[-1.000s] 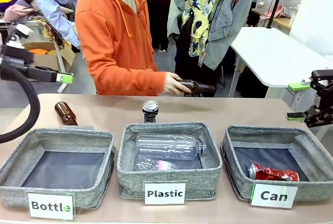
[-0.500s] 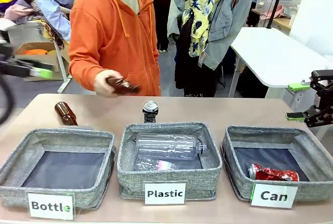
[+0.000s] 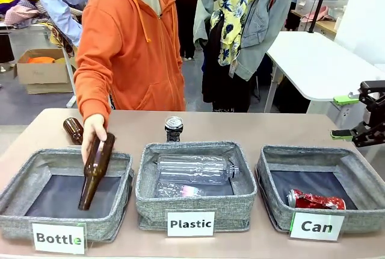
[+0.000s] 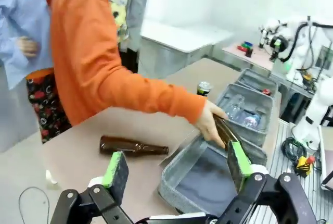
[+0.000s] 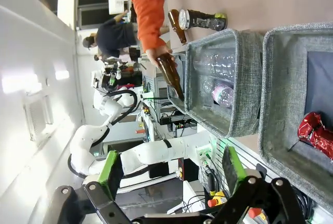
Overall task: Sort the can waste into the basket.
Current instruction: Pick up the can waste from the table and place it in the right Fabric basket.
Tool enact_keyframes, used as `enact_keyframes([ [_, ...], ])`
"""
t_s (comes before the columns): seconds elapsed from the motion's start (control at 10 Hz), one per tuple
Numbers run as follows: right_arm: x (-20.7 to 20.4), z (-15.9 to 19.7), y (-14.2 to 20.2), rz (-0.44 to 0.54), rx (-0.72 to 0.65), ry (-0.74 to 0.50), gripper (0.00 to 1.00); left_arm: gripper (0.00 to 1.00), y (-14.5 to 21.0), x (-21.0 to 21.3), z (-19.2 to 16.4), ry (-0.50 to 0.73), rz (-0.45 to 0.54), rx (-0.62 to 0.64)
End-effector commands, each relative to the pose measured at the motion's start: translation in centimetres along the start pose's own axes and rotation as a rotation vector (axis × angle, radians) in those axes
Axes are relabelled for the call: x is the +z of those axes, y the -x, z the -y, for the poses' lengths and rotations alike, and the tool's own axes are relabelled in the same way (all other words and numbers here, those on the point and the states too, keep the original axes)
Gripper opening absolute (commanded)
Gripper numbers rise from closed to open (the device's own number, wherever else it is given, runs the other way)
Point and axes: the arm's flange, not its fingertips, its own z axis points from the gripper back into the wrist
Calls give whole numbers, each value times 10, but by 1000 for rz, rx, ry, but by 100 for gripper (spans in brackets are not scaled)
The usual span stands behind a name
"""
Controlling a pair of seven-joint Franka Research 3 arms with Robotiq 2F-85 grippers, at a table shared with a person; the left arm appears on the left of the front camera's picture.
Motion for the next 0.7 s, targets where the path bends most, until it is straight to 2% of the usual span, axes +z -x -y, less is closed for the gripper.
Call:
enact_keyframes([
  [0.0,3,0,0,-14,20,0,100,100,9,-12,-5,-17,35,24],
  [0.4,3,0,0,-14,20,0,100,100,3,-15,-8,-7,36,7],
  [0.6,3,0,0,-14,20,0,100,100,3,-30,-7,8,14,-5],
])
